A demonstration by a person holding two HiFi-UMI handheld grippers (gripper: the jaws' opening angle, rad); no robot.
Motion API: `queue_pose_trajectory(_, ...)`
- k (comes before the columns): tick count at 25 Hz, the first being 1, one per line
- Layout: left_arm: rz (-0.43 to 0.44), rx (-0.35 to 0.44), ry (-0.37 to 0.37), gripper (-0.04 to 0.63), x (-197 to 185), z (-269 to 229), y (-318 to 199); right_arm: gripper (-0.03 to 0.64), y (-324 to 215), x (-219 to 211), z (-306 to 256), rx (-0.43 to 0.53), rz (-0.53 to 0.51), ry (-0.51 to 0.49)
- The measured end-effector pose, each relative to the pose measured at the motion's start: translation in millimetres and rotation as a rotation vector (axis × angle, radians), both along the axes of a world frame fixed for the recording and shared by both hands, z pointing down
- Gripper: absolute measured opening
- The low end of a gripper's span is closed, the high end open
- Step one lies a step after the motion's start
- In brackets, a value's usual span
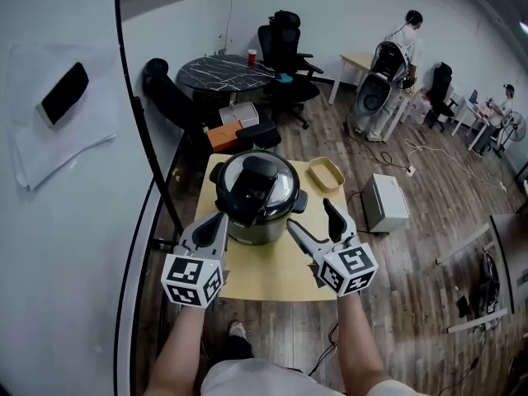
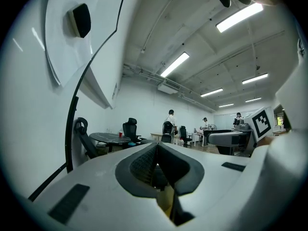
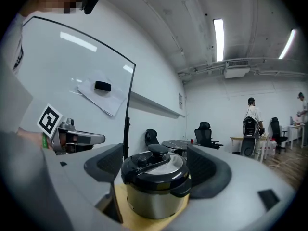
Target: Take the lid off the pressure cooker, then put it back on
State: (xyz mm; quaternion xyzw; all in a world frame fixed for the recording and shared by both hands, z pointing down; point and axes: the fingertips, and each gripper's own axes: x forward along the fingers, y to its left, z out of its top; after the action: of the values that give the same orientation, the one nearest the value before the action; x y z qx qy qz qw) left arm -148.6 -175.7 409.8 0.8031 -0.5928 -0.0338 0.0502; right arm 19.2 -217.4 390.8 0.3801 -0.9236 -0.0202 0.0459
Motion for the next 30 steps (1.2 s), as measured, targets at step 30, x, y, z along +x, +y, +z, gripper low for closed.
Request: queue_pose_trajectory(30, -0.137, -0.081, 0.03, 0.014, -50, 23, -95, 0.376, -133, -113, 54, -0.161, -0.39, 0.363)
